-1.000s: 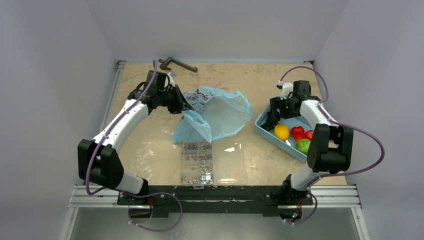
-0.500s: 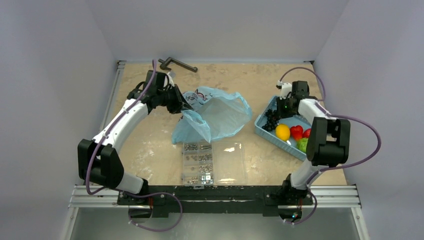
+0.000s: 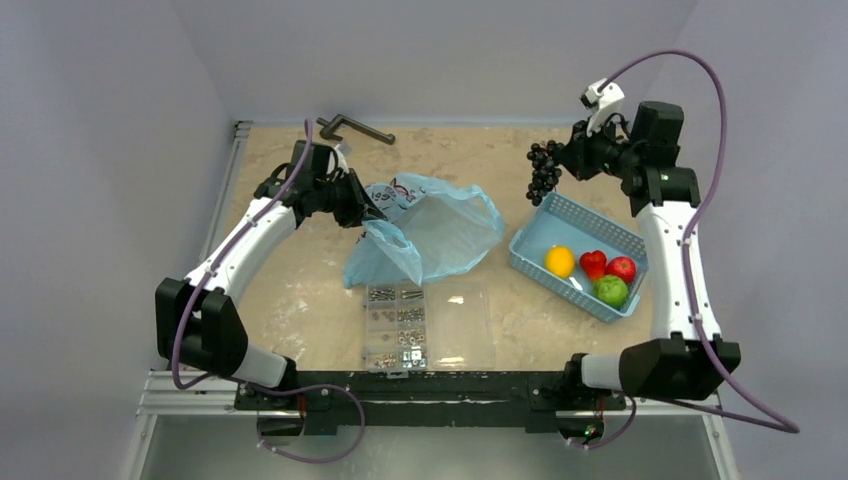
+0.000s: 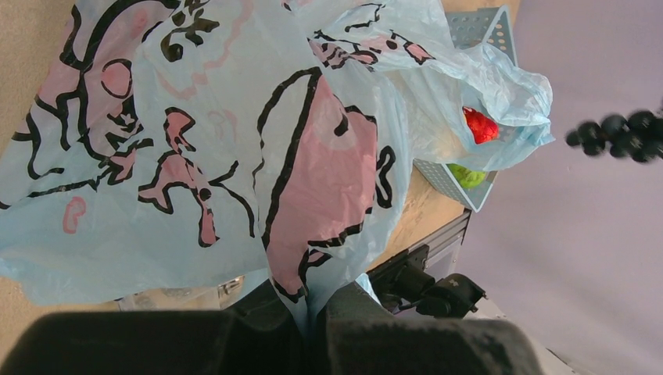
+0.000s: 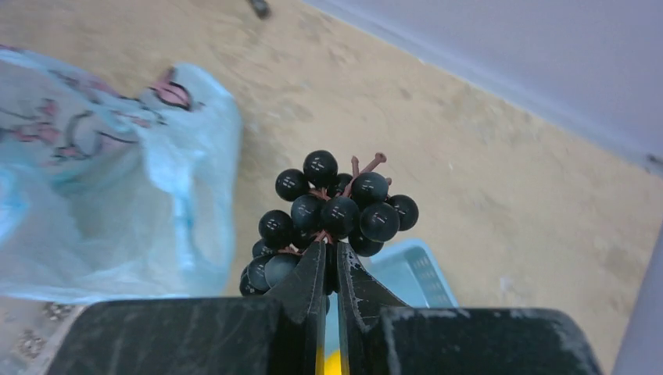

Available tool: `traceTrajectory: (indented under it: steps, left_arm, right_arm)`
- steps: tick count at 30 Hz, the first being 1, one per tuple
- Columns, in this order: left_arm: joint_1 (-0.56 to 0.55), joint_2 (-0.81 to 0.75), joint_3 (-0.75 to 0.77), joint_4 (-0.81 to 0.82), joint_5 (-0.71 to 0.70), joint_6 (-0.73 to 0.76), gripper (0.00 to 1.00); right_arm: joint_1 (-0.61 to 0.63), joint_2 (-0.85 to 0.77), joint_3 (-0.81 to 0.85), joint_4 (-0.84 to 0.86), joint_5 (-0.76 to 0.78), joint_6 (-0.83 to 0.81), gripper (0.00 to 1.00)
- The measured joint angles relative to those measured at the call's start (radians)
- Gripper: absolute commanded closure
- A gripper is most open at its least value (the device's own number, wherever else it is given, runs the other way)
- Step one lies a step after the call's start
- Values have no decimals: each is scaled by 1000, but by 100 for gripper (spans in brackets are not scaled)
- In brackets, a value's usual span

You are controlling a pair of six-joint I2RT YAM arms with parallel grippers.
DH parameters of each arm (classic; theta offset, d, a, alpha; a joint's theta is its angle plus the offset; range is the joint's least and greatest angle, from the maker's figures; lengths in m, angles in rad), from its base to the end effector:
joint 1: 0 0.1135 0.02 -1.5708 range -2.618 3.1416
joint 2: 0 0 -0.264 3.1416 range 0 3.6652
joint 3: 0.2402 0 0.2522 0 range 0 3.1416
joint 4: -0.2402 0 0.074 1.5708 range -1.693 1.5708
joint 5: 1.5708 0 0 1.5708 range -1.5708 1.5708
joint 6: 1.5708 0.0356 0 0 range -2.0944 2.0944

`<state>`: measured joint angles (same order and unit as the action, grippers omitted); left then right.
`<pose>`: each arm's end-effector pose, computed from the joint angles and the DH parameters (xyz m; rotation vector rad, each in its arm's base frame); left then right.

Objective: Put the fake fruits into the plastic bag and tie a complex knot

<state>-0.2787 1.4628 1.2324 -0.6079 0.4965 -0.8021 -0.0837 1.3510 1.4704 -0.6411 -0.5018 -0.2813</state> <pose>0.2974 -0.1027 0.3001 -0.4216 2.5352 -1.0608 0.2901 -0.0072 0.4075 -0.4958 1.9743 0.2961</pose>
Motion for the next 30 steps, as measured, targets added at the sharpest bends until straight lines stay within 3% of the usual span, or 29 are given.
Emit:
traceTrajectory:
  steps: [4, 11, 18, 23, 26, 27, 30]
  left_arm:
    - [2, 6, 0, 0, 5, 0, 100]
    - [3, 25, 0, 16, 44, -14, 100]
    - [4, 29, -6, 97, 161, -82, 100]
    - [10, 29, -38, 178, 255, -141, 100]
    - [19, 32, -55, 205, 288, -159, 100]
    - [24, 34, -59, 211, 294, -164, 100]
    - [39, 47, -68, 220, 303, -168, 100]
  right_arm:
    - [82, -70, 52, 17, -141, 46, 100]
    - [410, -124, 24, 149, -217, 102, 100]
    - [623, -103, -175, 325, -27, -18, 100]
    - [688, -60, -372, 498, 125, -153, 100]
    - [708, 12, -397, 552, 153, -197, 100]
    - [711, 48, -397, 570, 155, -210, 98]
    - [713, 150, -390, 582, 153, -238, 53]
